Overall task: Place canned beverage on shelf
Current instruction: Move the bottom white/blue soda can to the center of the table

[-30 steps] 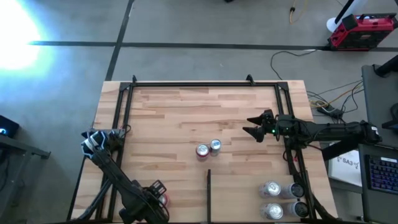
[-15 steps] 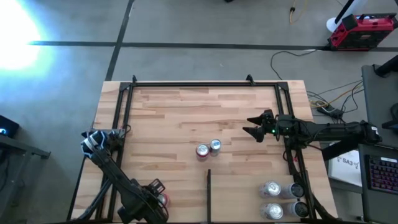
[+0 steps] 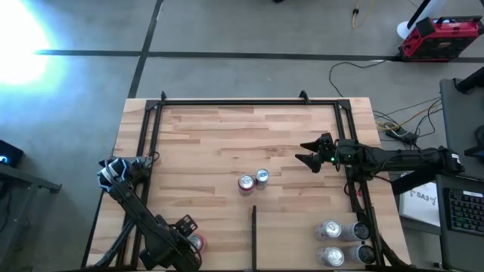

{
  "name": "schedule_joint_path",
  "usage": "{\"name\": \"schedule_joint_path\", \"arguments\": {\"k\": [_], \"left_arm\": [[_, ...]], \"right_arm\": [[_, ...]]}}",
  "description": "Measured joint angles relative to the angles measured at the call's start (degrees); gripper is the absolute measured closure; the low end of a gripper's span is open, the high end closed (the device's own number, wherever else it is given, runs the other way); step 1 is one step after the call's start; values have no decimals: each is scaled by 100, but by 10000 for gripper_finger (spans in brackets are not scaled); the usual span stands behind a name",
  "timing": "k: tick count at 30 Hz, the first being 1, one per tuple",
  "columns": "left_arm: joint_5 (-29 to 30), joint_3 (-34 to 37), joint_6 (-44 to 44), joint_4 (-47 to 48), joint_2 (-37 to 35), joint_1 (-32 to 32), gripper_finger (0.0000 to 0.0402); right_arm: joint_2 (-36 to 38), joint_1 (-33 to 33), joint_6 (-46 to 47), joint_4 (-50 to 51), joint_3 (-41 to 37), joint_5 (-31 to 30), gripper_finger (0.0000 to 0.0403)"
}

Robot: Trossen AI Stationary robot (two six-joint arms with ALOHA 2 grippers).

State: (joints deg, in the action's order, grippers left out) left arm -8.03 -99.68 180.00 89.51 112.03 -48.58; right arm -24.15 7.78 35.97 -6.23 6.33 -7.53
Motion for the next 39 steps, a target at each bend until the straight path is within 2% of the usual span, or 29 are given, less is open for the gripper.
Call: {"name": "schedule_joint_path", "arguments": {"k": [5, 10, 20, 25, 33, 39], "left_arm": [[134, 0, 0, 51, 0, 0, 108], [228, 0, 0, 52, 3, 0, 188], [268, 0, -11, 39, 4, -13, 188], [432, 4, -414, 53, -7, 39, 188], [731, 11, -1757, 24, -44, 537, 188], [1542, 37, -2792, 32, -136, 920, 188]], "right_arm": [[1, 1, 0, 1, 0, -2, 3], [0, 0, 0, 0, 0, -1, 3], [0, 0, 0, 1, 0, -1, 3], [1, 1, 0, 0, 0, -2, 3], [0, 1, 0, 1, 0, -2, 3], [1, -1, 0, 0, 0, 0, 3]]}}
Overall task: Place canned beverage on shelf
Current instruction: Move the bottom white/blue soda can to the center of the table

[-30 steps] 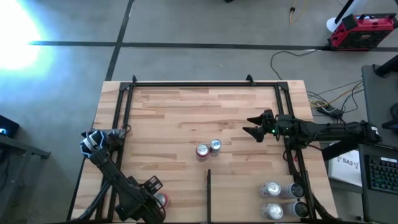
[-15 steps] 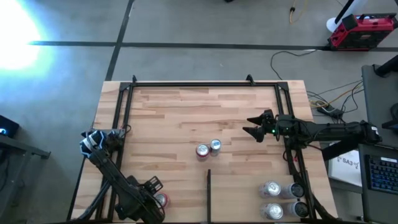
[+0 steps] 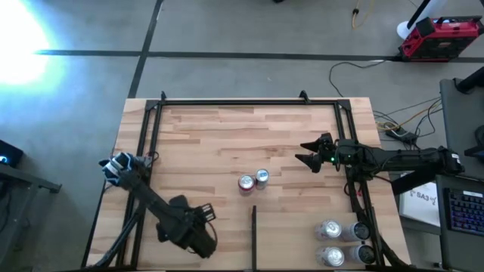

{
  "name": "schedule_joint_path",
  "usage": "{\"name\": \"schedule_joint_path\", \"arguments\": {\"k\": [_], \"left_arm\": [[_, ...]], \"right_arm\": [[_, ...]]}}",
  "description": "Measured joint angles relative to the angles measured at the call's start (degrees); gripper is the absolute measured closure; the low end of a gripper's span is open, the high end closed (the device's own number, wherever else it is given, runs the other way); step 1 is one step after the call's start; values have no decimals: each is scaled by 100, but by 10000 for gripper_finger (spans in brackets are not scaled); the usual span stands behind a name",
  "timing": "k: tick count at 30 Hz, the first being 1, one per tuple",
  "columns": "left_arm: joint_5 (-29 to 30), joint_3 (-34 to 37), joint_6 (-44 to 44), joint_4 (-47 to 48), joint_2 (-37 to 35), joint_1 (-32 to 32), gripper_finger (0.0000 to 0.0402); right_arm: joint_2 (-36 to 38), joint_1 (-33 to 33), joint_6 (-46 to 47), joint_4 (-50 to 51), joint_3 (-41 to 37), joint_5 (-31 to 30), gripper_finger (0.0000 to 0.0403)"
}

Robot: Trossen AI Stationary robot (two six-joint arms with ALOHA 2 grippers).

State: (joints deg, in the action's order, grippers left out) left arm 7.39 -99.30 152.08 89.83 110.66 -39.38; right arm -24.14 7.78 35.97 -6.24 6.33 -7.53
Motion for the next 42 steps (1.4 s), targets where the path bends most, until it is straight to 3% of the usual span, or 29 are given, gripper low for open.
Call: {"name": "schedule_joint_path", "arguments": {"k": [3, 11, 21, 42], "left_arm": [[267, 4, -565, 7, -8, 230, 188], [329, 0, -2457, 17, -8, 1052, 188], [1012, -18, -3934, -177, -25, 1540, 188], [1026, -20, -7535, -1419, -25, 2616, 188]], "right_arm": [[-1, 2, 0, 0, 0, 0, 3], [0, 1, 0, 2, 0, -2, 3], [-2, 1, 0, 1, -1, -2, 3], [-2, 0, 0, 0, -1, -2, 3]]}}
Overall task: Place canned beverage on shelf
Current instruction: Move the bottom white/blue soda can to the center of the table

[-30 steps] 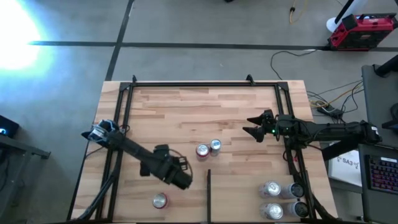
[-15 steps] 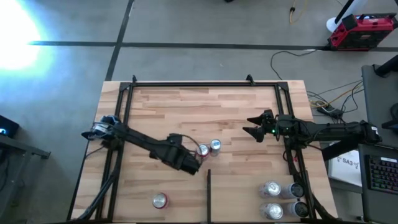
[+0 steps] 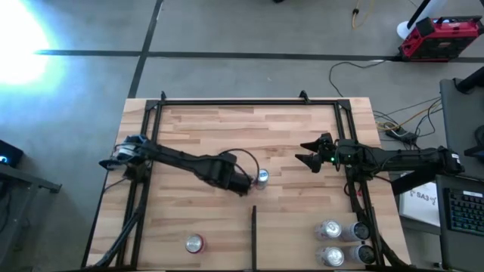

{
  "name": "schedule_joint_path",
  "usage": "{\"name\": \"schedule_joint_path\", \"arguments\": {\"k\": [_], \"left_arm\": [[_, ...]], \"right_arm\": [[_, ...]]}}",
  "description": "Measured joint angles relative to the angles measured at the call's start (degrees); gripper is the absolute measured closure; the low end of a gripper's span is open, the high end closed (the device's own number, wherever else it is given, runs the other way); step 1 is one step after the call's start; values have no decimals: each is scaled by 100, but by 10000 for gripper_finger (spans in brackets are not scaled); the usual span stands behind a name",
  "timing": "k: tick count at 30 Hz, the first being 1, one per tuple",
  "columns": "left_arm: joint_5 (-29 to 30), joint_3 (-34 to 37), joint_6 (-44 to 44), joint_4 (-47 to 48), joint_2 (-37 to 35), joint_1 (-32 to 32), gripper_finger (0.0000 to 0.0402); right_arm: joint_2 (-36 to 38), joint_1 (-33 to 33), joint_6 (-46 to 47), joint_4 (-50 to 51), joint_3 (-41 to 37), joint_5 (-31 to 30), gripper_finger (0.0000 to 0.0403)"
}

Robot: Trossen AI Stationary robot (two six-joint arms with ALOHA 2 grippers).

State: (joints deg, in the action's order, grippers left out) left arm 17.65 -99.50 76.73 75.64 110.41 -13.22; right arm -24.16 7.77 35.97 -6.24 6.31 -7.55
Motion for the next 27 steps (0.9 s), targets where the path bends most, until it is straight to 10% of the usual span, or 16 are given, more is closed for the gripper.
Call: {"name": "schedule_joint_path", "arguments": {"k": [27], "left_arm": [[-235, 17, -2255, -733, 2, 547, 151]], "right_arm": [[2, 0, 0, 1, 1, 1, 3]]}}
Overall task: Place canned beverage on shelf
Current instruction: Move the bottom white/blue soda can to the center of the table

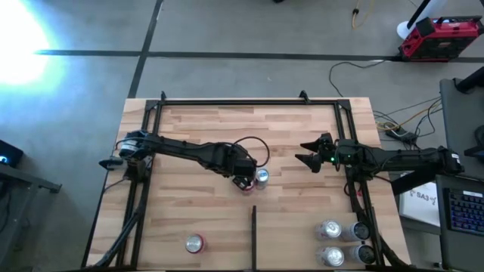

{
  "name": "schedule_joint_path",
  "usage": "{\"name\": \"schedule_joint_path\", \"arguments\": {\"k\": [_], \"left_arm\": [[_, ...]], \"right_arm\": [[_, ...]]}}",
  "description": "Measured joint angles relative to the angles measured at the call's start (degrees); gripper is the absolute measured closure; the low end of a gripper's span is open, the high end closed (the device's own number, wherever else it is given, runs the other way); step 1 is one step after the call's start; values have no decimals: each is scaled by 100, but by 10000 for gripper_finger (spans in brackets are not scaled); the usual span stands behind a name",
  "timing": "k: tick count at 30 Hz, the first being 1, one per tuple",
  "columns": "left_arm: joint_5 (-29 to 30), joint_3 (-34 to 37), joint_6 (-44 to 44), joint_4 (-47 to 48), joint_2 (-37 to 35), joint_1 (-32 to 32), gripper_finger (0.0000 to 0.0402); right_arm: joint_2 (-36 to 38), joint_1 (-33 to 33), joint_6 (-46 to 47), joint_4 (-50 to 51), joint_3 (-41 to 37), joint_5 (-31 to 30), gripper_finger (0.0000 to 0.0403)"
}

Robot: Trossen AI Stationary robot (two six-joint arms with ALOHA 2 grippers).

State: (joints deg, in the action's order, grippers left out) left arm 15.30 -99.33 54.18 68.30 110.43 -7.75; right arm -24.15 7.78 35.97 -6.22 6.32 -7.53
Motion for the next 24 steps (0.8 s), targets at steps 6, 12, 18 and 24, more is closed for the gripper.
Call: {"name": "schedule_joint_path", "arguments": {"k": [6, 12, 18, 24], "left_arm": [[-132, 0, 496, -21, 0, 0, 146], [-178, -13, 1600, 52, 7, 11, 134], [-122, -37, 2803, 51, 7, 65, 125], [-99, -39, 3326, 51, 7, 103, 93]], "right_arm": [[-2, -1, 0, 0, 1, -2, 3], [-2, 1, 0, -1, 1, 0, 3], [-2, 1, 0, -2, 0, -1, 3], [-2, 0, 0, 0, 1, -2, 3]]}}
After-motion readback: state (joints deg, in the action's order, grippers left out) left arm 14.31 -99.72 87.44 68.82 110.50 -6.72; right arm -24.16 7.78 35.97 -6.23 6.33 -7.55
